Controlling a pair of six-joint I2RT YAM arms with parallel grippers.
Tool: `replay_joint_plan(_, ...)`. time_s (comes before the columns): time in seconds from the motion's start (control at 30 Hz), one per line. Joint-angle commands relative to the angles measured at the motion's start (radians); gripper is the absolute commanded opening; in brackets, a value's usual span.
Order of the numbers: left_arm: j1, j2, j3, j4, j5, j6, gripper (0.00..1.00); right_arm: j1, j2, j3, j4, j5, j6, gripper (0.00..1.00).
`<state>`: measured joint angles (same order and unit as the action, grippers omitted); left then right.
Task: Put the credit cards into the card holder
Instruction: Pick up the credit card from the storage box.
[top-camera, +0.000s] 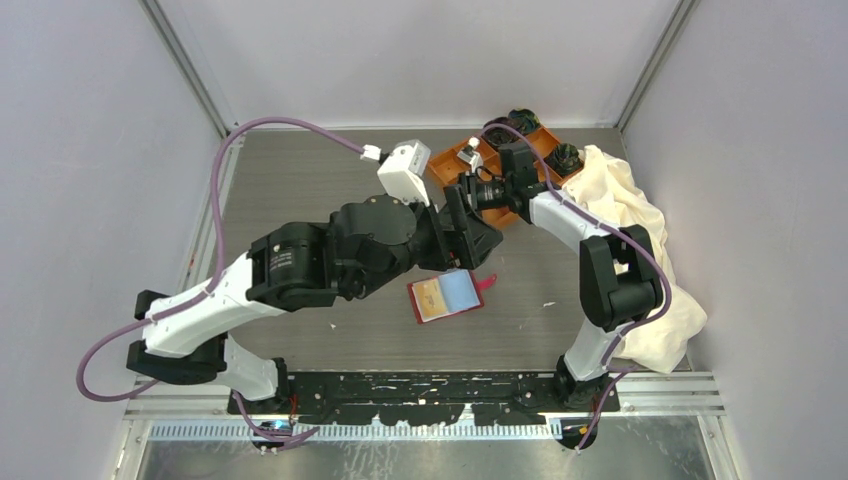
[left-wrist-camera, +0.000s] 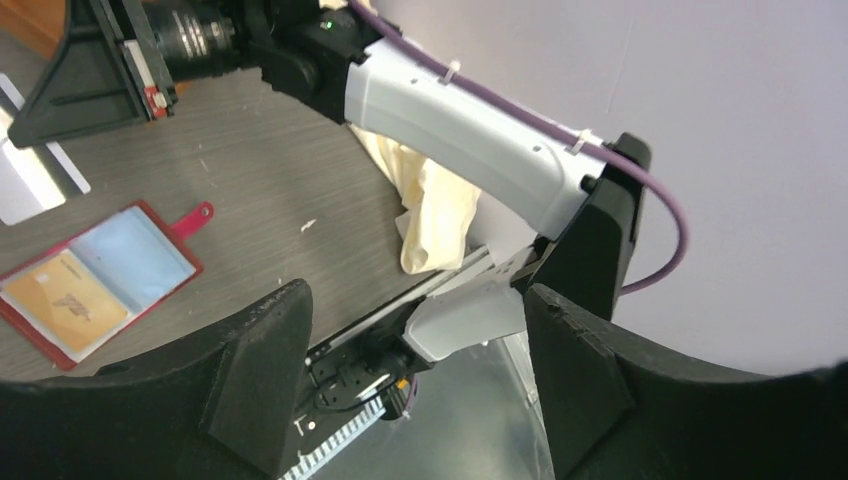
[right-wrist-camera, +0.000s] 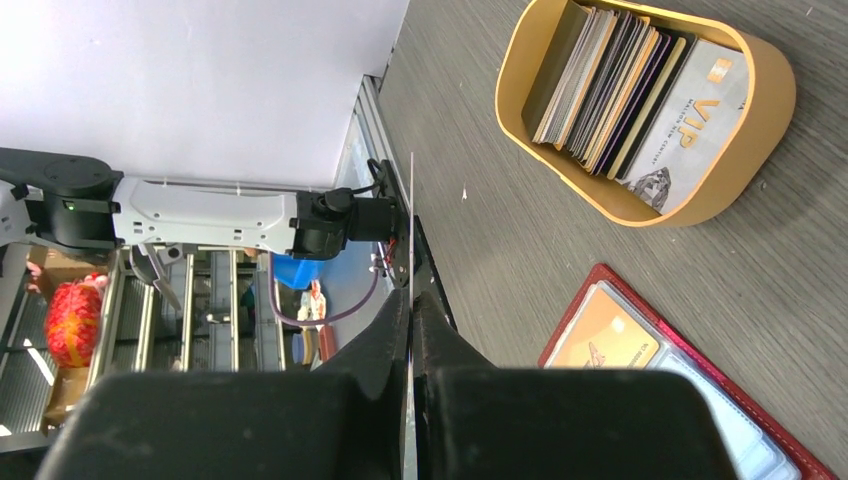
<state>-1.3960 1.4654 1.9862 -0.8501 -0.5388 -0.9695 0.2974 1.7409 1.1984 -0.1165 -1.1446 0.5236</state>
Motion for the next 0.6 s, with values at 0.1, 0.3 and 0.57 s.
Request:
replay_joint_plan(0.1,-0.027,-0.021,0.071,0.035,-0.112,0.02,0.77,-0.007,-0.066,0.011,-0.001,-0.029,-0.03,0.01)
replay_joint_plan(0.3,-0.024,-0.111,-0.179,0.215,-0.082,0.129,0.83,-0.006,-0.107,-0.036,-0.043,-0.035,-0.09,0.02)
replay_joint_plan(0.57,0.226,-0.588,-1.227,1.135,0.339,0.257,0.89,-0.006,-0.178,-0.12,-0.001,-0.046,-0.135,0.02)
